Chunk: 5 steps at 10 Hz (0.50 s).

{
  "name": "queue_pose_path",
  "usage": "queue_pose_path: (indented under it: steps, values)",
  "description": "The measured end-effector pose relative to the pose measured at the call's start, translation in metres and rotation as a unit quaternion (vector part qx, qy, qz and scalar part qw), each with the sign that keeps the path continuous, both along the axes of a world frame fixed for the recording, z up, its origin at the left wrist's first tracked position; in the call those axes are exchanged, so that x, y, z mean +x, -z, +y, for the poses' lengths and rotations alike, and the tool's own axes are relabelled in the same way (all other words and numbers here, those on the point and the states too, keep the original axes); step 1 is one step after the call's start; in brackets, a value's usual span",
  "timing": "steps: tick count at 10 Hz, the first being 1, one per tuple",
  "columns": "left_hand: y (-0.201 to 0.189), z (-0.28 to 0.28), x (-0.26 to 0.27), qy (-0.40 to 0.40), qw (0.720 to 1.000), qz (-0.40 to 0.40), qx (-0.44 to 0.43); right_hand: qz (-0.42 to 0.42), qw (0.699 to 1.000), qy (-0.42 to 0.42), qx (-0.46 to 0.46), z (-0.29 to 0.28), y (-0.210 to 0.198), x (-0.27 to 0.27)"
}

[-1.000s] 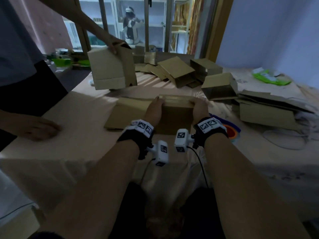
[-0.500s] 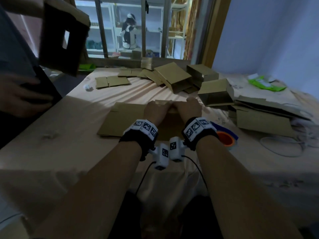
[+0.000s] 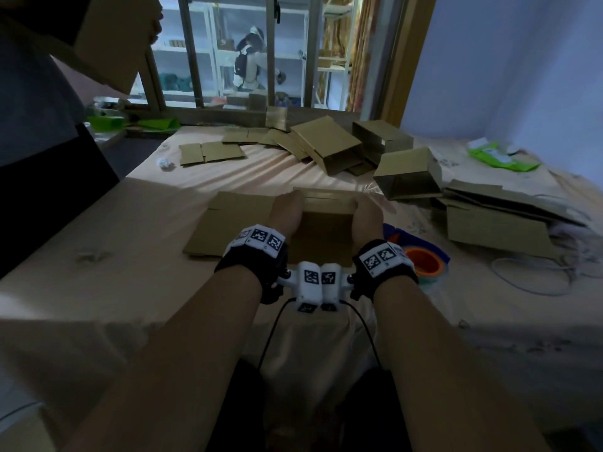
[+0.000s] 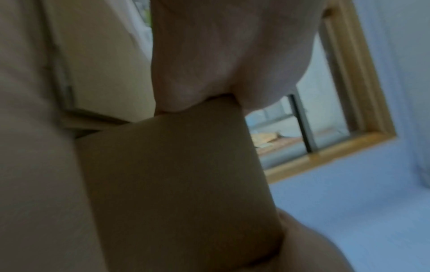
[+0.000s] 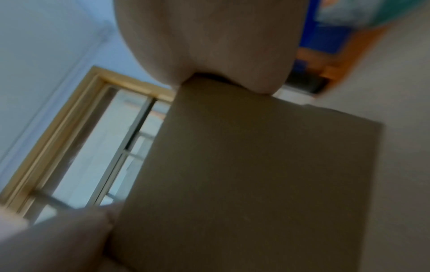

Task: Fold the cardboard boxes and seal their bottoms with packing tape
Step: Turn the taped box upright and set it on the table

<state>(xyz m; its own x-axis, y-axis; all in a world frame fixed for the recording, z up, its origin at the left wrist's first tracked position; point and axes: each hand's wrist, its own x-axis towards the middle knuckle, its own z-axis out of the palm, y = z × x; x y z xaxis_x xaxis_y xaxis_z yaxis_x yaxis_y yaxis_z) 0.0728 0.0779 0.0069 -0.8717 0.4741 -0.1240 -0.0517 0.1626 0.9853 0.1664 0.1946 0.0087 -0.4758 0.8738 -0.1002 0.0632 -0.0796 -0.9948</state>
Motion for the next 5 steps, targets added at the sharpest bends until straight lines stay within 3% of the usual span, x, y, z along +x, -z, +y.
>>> queue_pose_path:
  steps: [1,2,4,5]
  values:
    - [0.017,-0.001,-0.008,0.033,0.992,-0.085,0.089,0.058,0.994,0.005,-0.094,-0.013,0.009,0.011]
    - [0.036,-0.003,-0.007,0.011,0.988,-0.118,0.101,0.049,0.991,0.006,-0.128,-0.012,0.018,0.01]
    - [0.037,-0.009,0.009,-0.013,0.99,-0.104,0.09,0.039,0.992,0.024,-0.121,0.026,0.062,-0.014]
    - [0.027,-0.016,0.006,-0.01,0.99,-0.109,0.09,0.029,0.994,0.003,-0.109,0.03,0.052,-0.012]
